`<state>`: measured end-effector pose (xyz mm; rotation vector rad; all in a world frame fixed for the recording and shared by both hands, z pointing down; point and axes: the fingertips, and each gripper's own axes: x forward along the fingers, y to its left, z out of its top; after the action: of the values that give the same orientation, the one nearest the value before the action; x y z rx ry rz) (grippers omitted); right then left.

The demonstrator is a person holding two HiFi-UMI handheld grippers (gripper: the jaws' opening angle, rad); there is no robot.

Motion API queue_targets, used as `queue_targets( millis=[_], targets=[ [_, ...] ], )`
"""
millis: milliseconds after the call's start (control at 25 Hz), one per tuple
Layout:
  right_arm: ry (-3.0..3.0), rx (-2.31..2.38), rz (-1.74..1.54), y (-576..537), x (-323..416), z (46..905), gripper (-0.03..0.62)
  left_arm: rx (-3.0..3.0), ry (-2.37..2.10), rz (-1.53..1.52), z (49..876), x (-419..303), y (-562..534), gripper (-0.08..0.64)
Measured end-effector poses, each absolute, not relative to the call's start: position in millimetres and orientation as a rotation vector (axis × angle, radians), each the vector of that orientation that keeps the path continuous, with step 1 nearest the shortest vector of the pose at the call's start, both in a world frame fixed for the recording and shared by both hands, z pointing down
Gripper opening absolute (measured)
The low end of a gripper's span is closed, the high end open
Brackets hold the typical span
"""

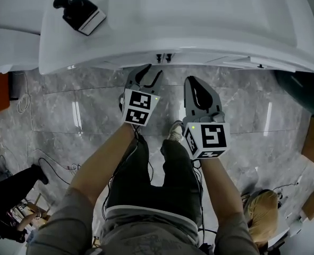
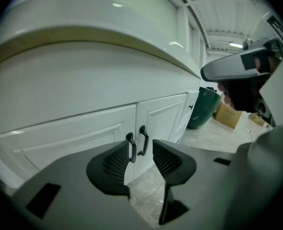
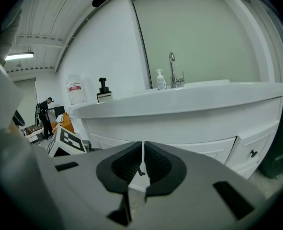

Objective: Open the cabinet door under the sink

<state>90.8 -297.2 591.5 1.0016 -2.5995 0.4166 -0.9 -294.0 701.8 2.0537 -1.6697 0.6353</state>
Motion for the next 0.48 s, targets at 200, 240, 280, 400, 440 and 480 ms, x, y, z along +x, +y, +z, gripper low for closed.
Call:
queue_targets(
  millis=[200,240,280,400,440,480],
  targets=[
    [-2.572,1.031,0.461,-298,100,619,0.035,2.002,-1.675,0.639,733,2,-313,0.158],
    [-2.565,1.037,0.474,-297,102,624,0.035,1.983,-1.684,0.641,738,1,-315,0.159],
    [-2.558,1.040,0.484,-297,103,629,0.035,1.965,-1.694,0.638,742,-1,-318,0.158],
    [-2.544,1.039,0.499,-298,105,639,0.035,1.930,-1.726,0.603,750,-6,-324,0.138],
    [-2.541,1.038,0.505,-298,106,642,0.035,1.922,-1.729,0.590,753,-6,-326,0.132],
    [-2.537,1.038,0.512,-298,107,644,0.035,1.916,-1.730,0.579,756,-6,-328,0.128]
  ],
)
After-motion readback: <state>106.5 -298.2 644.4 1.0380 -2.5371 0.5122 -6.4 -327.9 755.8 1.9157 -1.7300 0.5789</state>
